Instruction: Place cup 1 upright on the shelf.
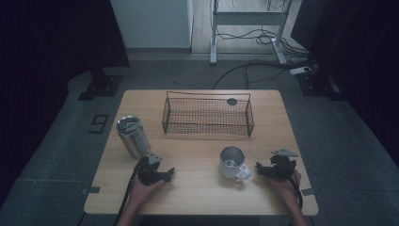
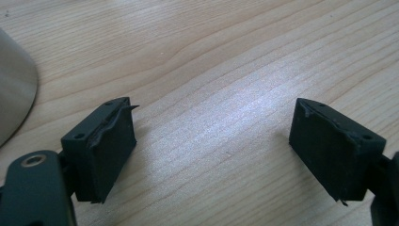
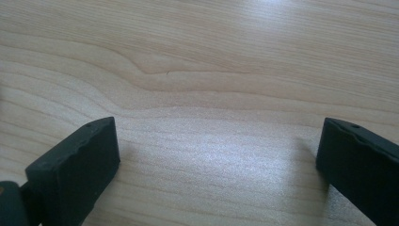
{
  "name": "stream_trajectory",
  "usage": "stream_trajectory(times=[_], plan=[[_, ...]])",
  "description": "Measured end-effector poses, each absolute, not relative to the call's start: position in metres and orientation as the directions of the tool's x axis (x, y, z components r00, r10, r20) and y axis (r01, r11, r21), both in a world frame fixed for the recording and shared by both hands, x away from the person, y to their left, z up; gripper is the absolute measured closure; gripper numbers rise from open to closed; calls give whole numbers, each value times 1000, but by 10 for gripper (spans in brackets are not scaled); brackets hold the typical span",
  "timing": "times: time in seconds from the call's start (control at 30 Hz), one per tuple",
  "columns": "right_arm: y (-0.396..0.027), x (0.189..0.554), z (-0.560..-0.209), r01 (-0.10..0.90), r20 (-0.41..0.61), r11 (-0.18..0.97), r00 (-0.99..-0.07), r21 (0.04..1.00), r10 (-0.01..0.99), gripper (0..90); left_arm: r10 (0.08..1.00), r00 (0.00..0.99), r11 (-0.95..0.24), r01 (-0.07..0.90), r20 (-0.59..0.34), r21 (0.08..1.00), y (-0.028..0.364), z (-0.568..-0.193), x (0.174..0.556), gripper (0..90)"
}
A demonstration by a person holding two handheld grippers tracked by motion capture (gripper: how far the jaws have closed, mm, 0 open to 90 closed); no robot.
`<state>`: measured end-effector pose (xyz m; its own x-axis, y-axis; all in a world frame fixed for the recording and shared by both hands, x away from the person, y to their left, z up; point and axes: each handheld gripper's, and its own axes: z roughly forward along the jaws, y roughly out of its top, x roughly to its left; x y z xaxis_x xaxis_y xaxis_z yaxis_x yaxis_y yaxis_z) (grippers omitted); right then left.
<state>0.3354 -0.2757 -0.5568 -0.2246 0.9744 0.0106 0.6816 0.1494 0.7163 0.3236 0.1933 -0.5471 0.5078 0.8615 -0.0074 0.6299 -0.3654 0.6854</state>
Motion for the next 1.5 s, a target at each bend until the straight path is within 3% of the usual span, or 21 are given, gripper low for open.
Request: stream_trajectory(times=[0.83, 1.5], plan=[[-277, 332, -557, 672, 14, 168, -257, 722, 966, 25, 868, 496, -356, 636, -9, 685, 192, -547, 324, 138], [-279, 333, -557, 679, 14, 138, -213, 721, 977, 25, 877, 481, -346, 642, -8, 684, 190, -547, 324, 141]])
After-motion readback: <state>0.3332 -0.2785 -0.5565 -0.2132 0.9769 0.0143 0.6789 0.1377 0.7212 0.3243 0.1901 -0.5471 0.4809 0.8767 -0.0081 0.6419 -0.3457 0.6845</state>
